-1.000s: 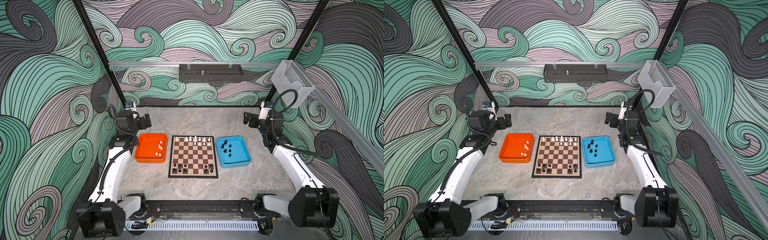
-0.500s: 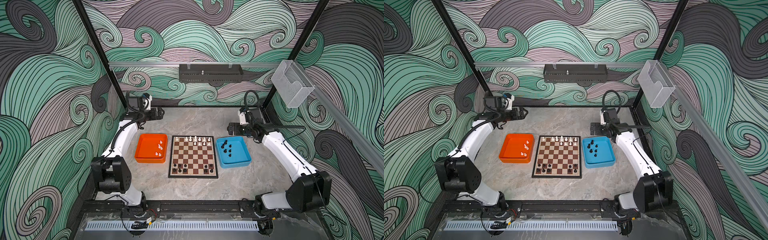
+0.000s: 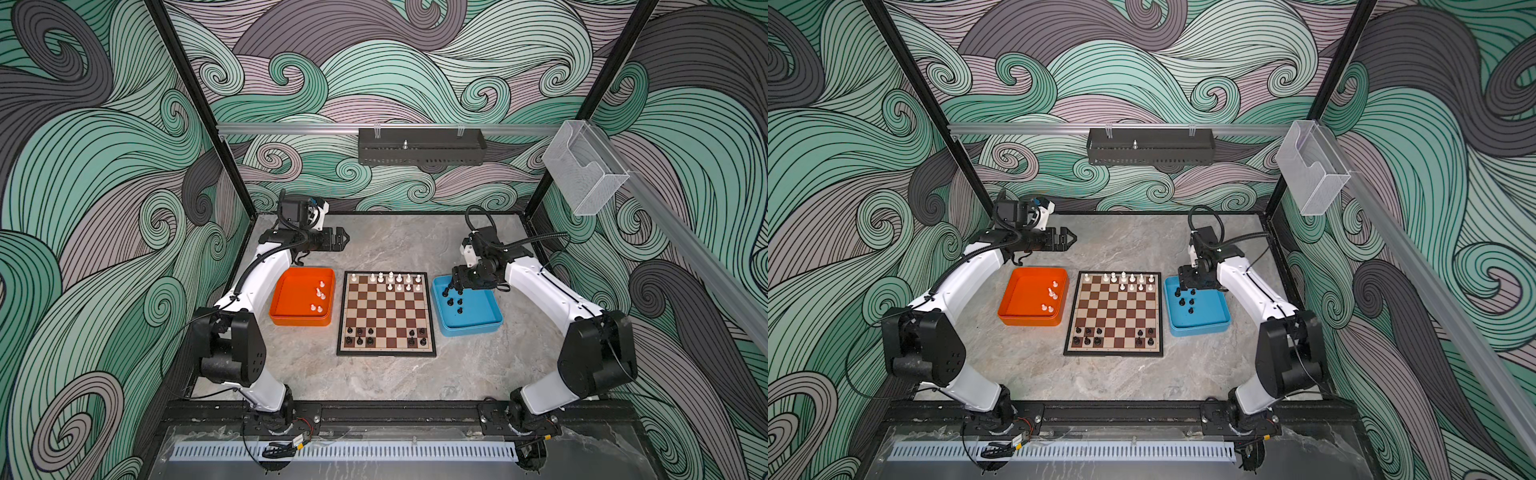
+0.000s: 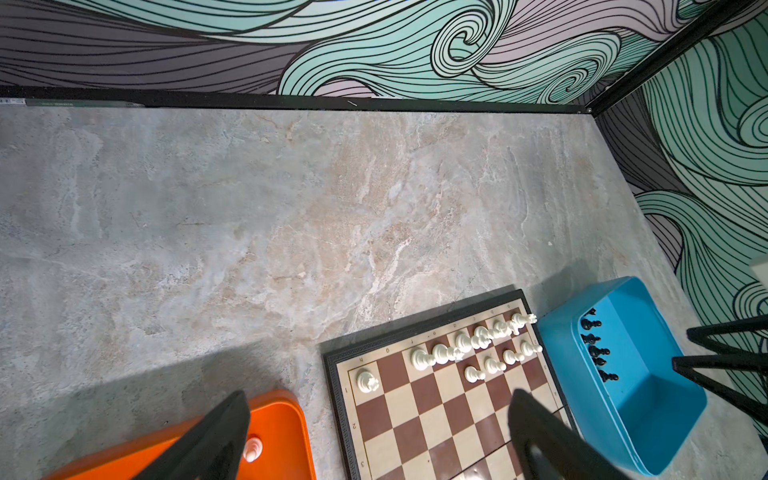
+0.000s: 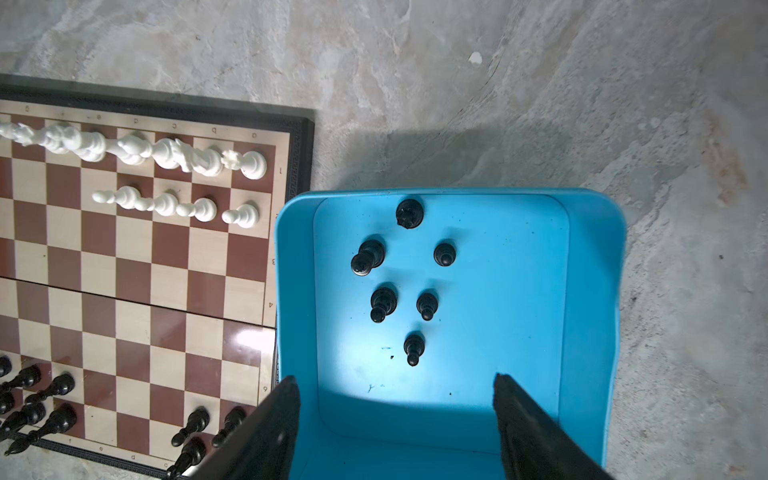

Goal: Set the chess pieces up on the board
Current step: 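Raise the right gripper over the blue tray while the left arm lifts, then lower the right gripper onto a black pawn in the blue tray and close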

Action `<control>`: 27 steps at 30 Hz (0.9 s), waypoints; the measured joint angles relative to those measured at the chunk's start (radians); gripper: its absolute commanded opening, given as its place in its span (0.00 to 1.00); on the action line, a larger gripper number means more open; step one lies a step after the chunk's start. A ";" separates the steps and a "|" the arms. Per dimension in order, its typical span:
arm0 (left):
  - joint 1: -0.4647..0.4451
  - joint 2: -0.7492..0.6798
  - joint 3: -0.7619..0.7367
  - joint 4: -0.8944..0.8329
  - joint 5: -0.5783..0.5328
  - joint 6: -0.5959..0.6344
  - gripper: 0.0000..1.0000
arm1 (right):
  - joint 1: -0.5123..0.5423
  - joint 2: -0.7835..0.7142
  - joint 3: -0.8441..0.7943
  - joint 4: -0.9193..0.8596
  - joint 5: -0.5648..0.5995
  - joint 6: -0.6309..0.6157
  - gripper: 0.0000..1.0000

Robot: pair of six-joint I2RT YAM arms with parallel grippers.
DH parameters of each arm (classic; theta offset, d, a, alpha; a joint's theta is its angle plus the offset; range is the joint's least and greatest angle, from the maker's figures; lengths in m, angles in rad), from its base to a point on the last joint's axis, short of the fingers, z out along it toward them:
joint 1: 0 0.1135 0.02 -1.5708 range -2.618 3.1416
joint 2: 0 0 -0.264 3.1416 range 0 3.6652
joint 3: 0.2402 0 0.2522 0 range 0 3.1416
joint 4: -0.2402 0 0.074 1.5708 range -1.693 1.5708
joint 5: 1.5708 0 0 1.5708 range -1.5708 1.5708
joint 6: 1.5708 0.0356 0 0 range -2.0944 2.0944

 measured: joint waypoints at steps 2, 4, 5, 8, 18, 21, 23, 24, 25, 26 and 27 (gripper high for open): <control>0.000 0.012 0.000 -0.006 0.000 0.000 0.99 | 0.005 0.023 0.000 0.000 -0.002 -0.002 0.61; 0.000 0.019 0.000 -0.013 0.000 0.000 0.99 | 0.008 0.048 0.000 0.000 -0.008 -0.005 0.57; 0.000 0.020 0.000 -0.017 0.000 0.000 0.99 | 0.011 0.058 0.000 -0.001 -0.008 -0.005 0.55; -0.003 0.023 0.000 -0.020 0.000 0.000 0.99 | 0.016 0.079 0.000 0.000 -0.014 -0.005 0.51; -0.006 0.026 0.000 -0.023 0.000 0.000 0.99 | 0.023 0.112 -0.021 0.013 -0.027 -0.005 0.42; -0.006 0.030 0.000 -0.023 -0.001 0.000 0.99 | 0.024 0.130 -0.033 0.023 -0.029 -0.005 0.39; -0.006 0.032 0.000 -0.024 -0.001 0.000 0.99 | 0.027 0.140 -0.037 0.028 -0.030 -0.005 0.39; -0.006 0.032 0.000 -0.025 -0.001 0.000 0.99 | 0.027 0.144 -0.038 0.029 -0.030 -0.005 0.38; -0.006 0.032 0.000 -0.025 -0.001 0.000 0.99 | 0.028 0.147 -0.038 0.031 -0.030 -0.005 0.37; -0.006 0.032 0.000 -0.025 -0.001 0.001 0.99 | 0.030 0.149 -0.038 0.034 -0.030 -0.005 0.37; -0.006 0.032 0.000 -0.025 -0.001 0.001 0.99 | 0.031 0.151 -0.038 0.036 -0.030 -0.005 0.36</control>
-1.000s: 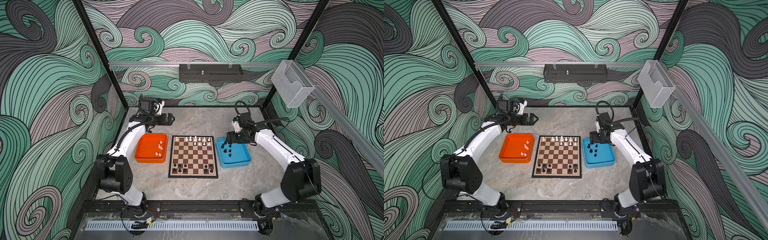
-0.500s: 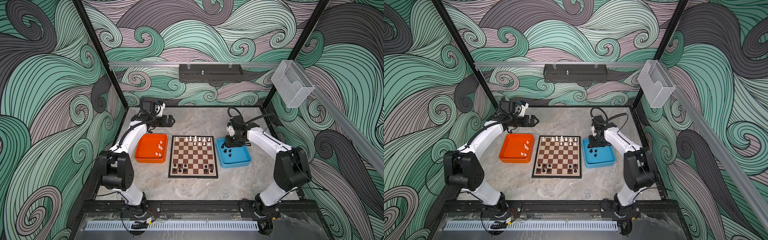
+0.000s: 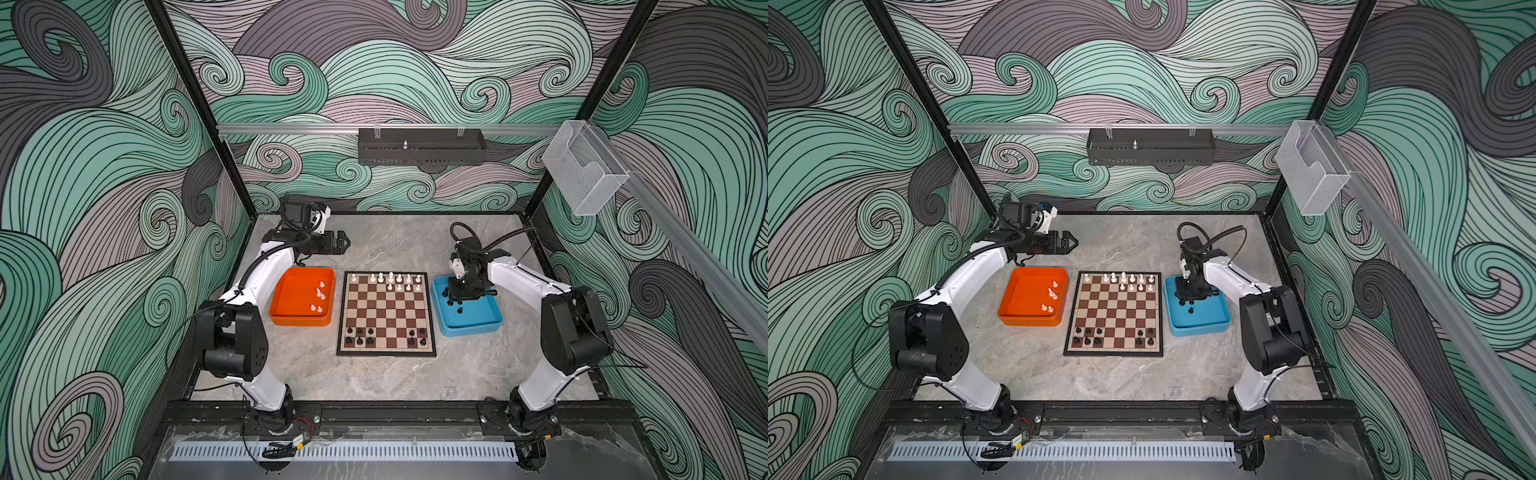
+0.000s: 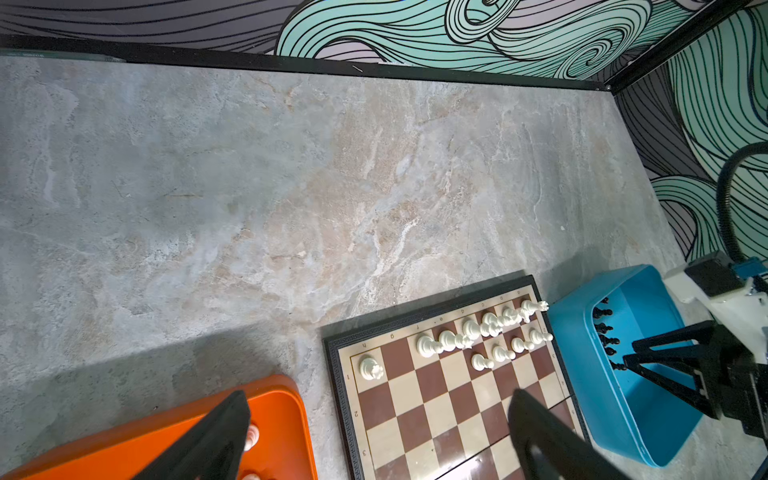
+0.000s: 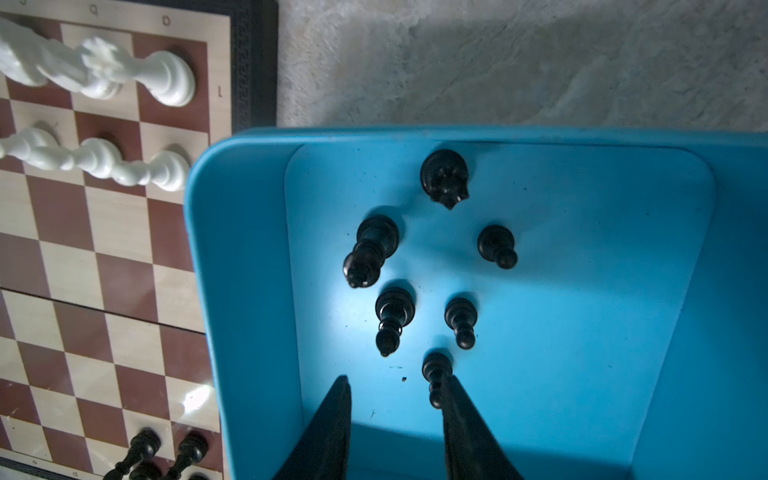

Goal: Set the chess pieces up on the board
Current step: 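Lower the right gripper onto a black pawn in the blue tray and close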

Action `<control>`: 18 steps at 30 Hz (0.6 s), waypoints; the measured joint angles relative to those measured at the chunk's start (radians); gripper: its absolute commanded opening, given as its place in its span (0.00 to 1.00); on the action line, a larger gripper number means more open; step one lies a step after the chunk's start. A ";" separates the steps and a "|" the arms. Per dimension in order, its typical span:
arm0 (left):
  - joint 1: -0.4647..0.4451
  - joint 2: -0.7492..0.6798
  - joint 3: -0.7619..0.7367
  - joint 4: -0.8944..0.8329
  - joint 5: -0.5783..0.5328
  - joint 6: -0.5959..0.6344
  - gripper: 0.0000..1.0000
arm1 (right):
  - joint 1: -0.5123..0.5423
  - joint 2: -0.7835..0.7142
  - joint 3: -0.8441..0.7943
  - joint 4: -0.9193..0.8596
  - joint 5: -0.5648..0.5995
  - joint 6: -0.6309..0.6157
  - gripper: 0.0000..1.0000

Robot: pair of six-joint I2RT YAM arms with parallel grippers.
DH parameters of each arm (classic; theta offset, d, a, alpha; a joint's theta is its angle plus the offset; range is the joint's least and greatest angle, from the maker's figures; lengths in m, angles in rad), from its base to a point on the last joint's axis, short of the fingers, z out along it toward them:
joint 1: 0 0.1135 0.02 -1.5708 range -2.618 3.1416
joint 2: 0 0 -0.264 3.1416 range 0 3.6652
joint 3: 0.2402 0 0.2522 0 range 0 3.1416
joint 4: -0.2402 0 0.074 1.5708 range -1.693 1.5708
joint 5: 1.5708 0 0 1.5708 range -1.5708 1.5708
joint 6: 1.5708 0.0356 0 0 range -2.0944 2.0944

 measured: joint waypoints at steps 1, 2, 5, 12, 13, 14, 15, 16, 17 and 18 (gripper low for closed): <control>0.000 0.000 0.000 0.000 0.000 0.000 0.99 | 0.001 0.002 0.000 0.003 0.000 0.000 0.36; 0.000 0.000 0.000 0.000 0.000 0.000 0.99 | 0.002 0.006 0.000 0.006 0.000 0.000 0.36; 0.000 0.000 0.000 -0.001 0.000 0.000 0.99 | 0.003 0.020 0.000 0.017 0.001 0.000 0.35; 0.000 0.000 0.000 -0.005 0.000 0.001 0.99 | 0.005 0.040 0.000 0.028 0.002 0.000 0.32; 0.000 0.000 0.000 -0.005 0.000 0.001 0.99 | 0.005 0.041 0.000 0.029 0.002 0.000 0.32; 0.000 0.000 0.000 -0.006 0.000 0.001 0.99 | 0.006 0.042 0.000 0.031 0.002 0.000 0.31; 0.000 0.000 0.000 -0.007 0.000 0.001 0.99 | 0.007 0.042 0.000 0.032 0.002 0.000 0.31; 0.000 0.000 0.000 -0.007 0.000 0.001 0.99 | 0.008 0.042 0.000 0.033 0.002 0.000 0.30; 0.000 0.000 0.000 -0.007 -0.001 0.001 0.99 | 0.008 0.042 0.000 0.034 0.002 0.000 0.30; 0.000 0.000 0.000 -0.007 -0.001 0.001 0.99 | 0.008 0.042 0.000 0.035 0.002 -0.001 0.29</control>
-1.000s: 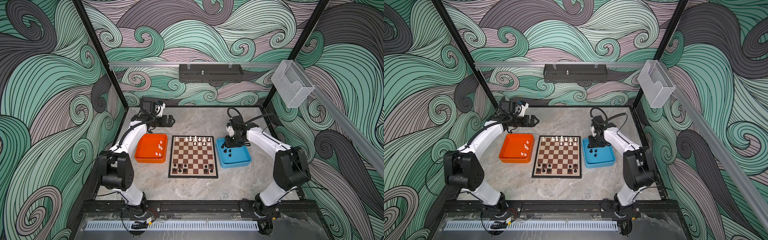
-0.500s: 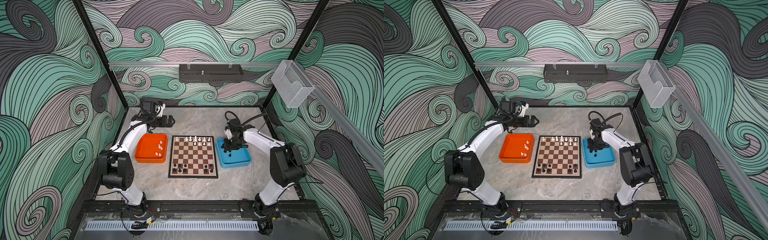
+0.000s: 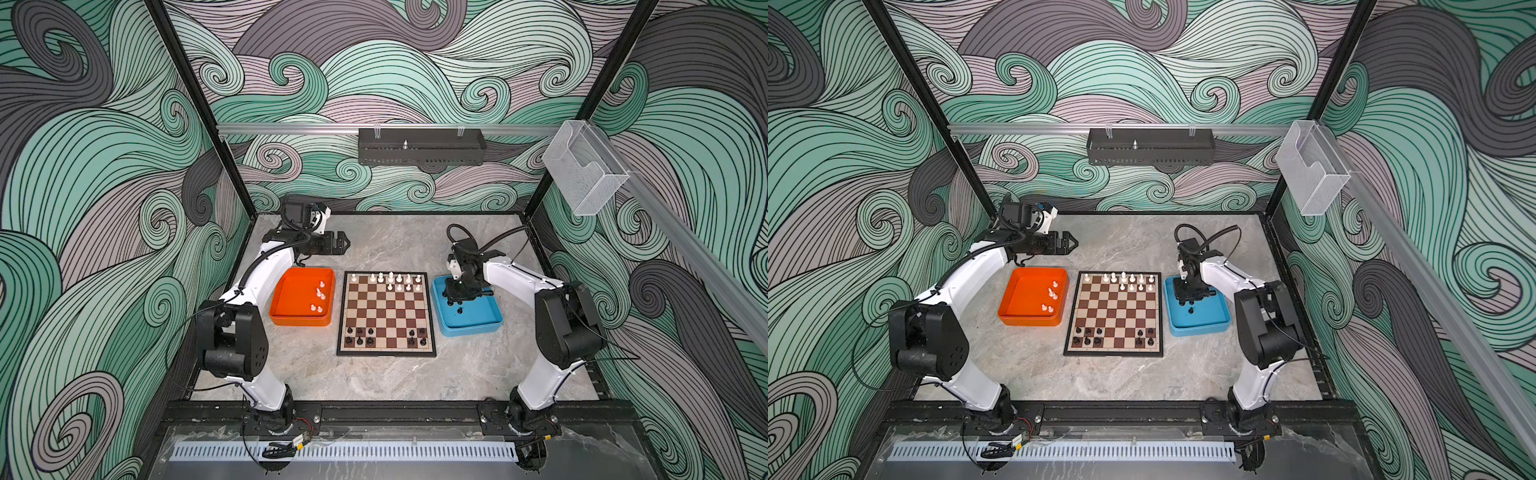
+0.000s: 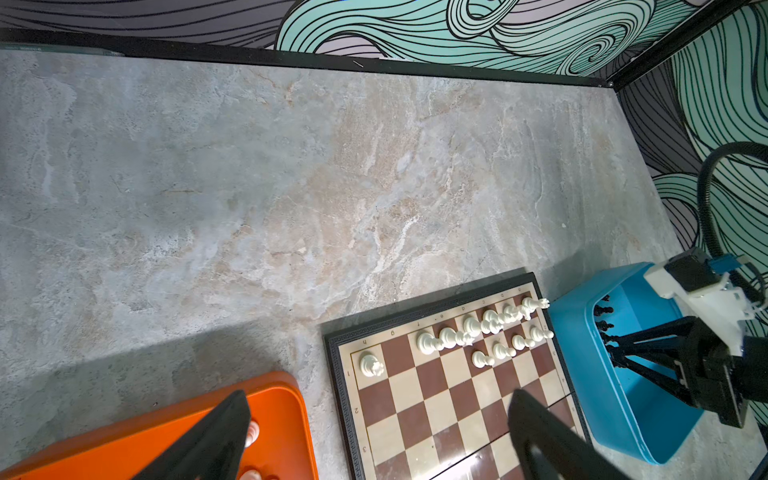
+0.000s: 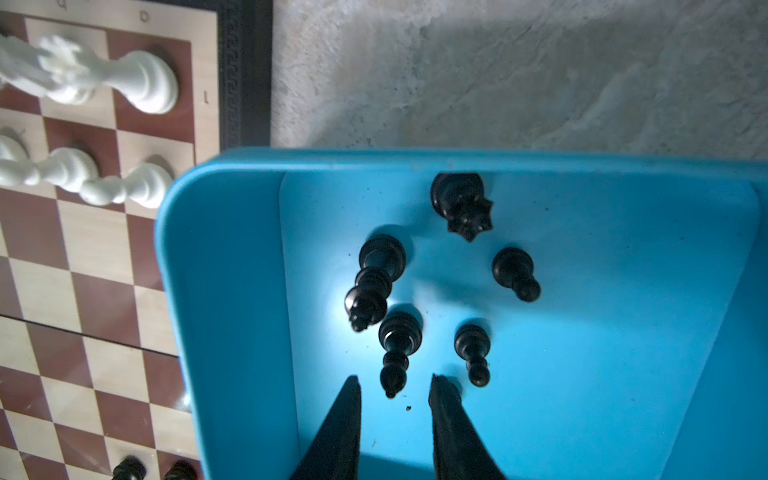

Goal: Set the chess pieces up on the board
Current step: 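Lower the right gripper onto a black pawn in the blue tray and close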

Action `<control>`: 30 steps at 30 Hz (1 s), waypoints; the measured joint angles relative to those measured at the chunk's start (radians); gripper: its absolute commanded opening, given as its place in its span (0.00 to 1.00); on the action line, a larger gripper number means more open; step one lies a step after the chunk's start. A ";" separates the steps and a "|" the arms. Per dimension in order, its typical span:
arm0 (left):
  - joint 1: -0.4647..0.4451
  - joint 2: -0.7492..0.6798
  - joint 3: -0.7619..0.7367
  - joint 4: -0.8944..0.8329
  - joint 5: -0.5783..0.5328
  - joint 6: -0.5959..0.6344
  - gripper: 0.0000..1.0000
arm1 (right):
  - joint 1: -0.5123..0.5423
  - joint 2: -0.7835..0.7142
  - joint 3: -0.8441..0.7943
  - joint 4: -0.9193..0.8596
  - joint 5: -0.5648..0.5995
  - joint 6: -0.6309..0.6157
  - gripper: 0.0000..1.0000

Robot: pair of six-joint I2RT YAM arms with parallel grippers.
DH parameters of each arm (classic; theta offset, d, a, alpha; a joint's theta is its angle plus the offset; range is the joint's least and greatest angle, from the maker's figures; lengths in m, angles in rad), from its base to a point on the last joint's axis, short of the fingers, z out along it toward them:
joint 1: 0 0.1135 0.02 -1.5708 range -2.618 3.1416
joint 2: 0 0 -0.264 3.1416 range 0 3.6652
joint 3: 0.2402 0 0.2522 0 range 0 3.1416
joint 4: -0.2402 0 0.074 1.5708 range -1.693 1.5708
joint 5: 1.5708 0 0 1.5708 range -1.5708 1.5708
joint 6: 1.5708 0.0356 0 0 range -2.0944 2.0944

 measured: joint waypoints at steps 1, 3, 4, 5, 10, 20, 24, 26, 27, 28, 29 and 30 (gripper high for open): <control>0.000 0.000 0.000 0.000 0.000 0.000 0.99 | 0.000 0.001 0.000 0.000 0.000 0.000 0.29; 0.000 0.000 0.000 0.000 0.000 0.001 0.99 | 0.000 0.004 0.000 0.001 0.000 -0.001 0.28; 0.000 0.000 0.000 -0.001 0.000 0.001 0.99 | 0.000 0.005 0.000 0.000 0.001 -0.001 0.28; 0.000 0.001 0.000 -0.001 0.000 0.002 0.99 | 0.000 0.005 0.000 0.001 0.001 -0.001 0.28; 0.000 0.007 0.000 -0.005 -0.002 0.004 0.99 | 0.000 0.014 0.000 0.002 0.002 -0.002 0.27; 0.000 0.010 0.000 -0.008 -0.003 0.010 0.99 | 0.000 0.036 0.000 0.003 0.003 -0.002 0.23; 0.000 0.010 0.000 -0.010 -0.003 0.011 0.99 | 0.000 0.047 0.004 0.003 0.002 -0.003 0.21; 0.000 0.010 0.000 -0.010 -0.003 0.011 0.98 | 0.001 0.053 0.006 0.005 0.002 -0.003 0.20; 0.000 0.010 0.000 -0.011 -0.003 0.012 0.99 | 0.001 0.055 0.006 0.006 0.002 -0.003 0.20; 0.000 0.010 0.000 -0.010 -0.003 0.013 0.99 | 0.001 0.056 0.006 0.006 0.002 -0.003 0.20; 0.000 0.010 0.000 -0.011 -0.003 0.014 0.99 | 0.001 0.056 0.007 0.006 0.002 -0.003 0.20; 0.000 0.010 0.000 -0.011 -0.003 0.014 0.99 | 0.001 0.056 0.008 0.006 0.002 -0.003 0.19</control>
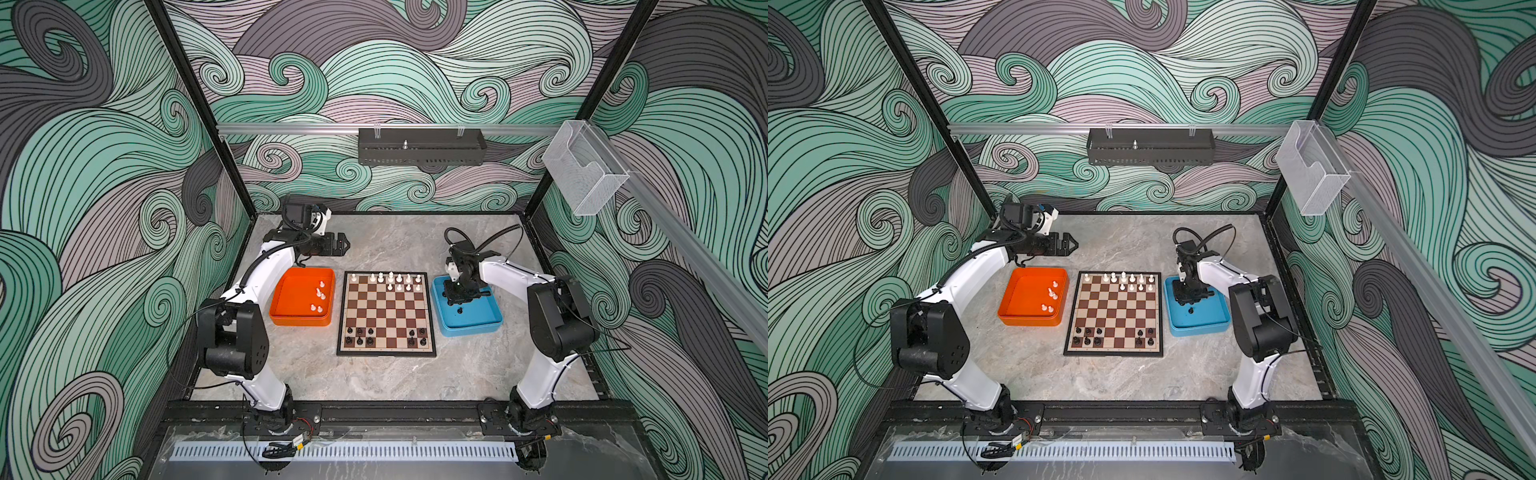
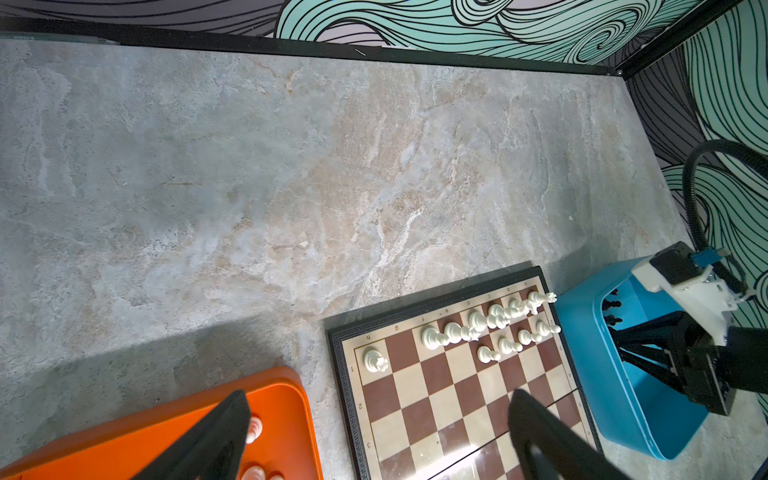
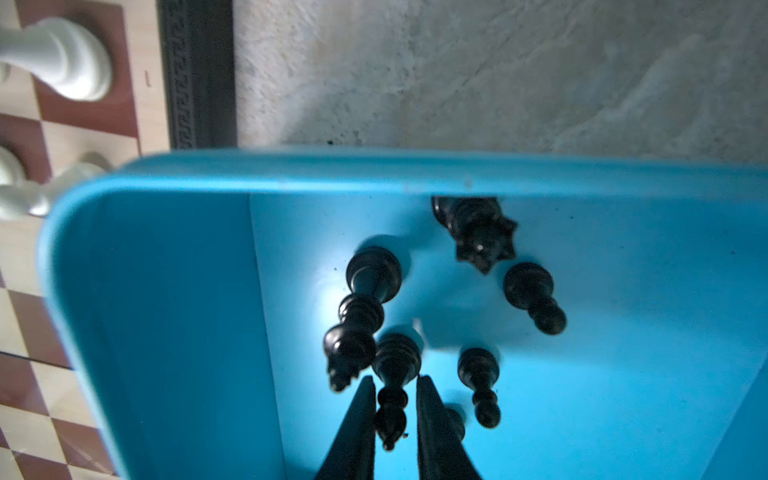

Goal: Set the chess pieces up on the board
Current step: 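Lower the right gripper onto a black pawn in the blue tray and close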

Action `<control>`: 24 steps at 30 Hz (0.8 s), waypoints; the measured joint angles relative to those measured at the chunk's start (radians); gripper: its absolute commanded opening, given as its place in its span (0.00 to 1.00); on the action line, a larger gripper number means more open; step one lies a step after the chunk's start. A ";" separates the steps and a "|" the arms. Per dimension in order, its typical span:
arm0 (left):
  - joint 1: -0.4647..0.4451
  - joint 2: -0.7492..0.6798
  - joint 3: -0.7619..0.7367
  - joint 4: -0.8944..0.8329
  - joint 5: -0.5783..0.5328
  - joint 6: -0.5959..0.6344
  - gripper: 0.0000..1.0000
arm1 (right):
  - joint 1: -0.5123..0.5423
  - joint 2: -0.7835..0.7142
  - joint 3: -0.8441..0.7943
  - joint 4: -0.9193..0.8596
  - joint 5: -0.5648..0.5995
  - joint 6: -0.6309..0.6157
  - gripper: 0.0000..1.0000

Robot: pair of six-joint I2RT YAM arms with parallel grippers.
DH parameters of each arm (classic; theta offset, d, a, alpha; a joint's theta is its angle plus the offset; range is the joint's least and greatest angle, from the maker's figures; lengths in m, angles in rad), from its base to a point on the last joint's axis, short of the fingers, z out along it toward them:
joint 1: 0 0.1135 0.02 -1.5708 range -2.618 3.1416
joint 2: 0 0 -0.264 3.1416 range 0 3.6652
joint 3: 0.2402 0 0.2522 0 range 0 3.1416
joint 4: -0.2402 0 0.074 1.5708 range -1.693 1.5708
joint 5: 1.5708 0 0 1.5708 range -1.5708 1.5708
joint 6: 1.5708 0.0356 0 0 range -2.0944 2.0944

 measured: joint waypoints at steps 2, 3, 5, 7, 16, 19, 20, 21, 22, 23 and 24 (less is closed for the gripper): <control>0.000 0.000 0.000 0.000 0.000 0.001 0.99 | 0.000 0.000 0.002 0.000 0.000 0.000 0.19; 0.000 0.000 0.000 0.000 0.000 0.002 0.99 | 0.000 0.000 0.003 0.002 0.000 0.000 0.19; 0.000 0.001 0.000 0.000 0.000 0.003 0.99 | 0.000 0.000 0.004 0.003 0.000 -0.001 0.19; 0.000 0.002 0.000 0.000 -0.001 0.003 0.99 | 0.000 0.000 0.005 0.003 0.000 -0.001 0.19; 0.000 0.013 0.000 0.000 -0.003 0.004 0.99 | 0.000 0.022 0.013 0.008 0.000 -0.003 0.18; 0.000 0.013 0.000 0.000 -0.003 0.004 0.99 | 0.000 0.024 0.014 0.010 0.000 -0.003 0.15; 0.000 0.013 0.000 -0.001 -0.004 0.004 0.99 | 0.000 0.024 0.014 0.010 0.000 -0.003 0.14; 0.000 0.013 0.000 -0.001 -0.004 0.004 0.99 | 0.000 0.024 0.014 0.011 0.000 -0.003 0.14; 0.000 0.013 0.000 -0.001 -0.004 0.004 0.99 | 0.000 0.024 0.014 0.011 0.000 -0.003 0.14; 0.000 0.013 0.000 -0.001 -0.004 0.004 0.99 | 0.000 0.024 0.014 0.011 0.000 -0.003 0.13; 0.000 0.013 0.000 -0.001 -0.004 0.004 0.99 | 0.000 0.024 0.014 0.011 0.000 -0.003 0.13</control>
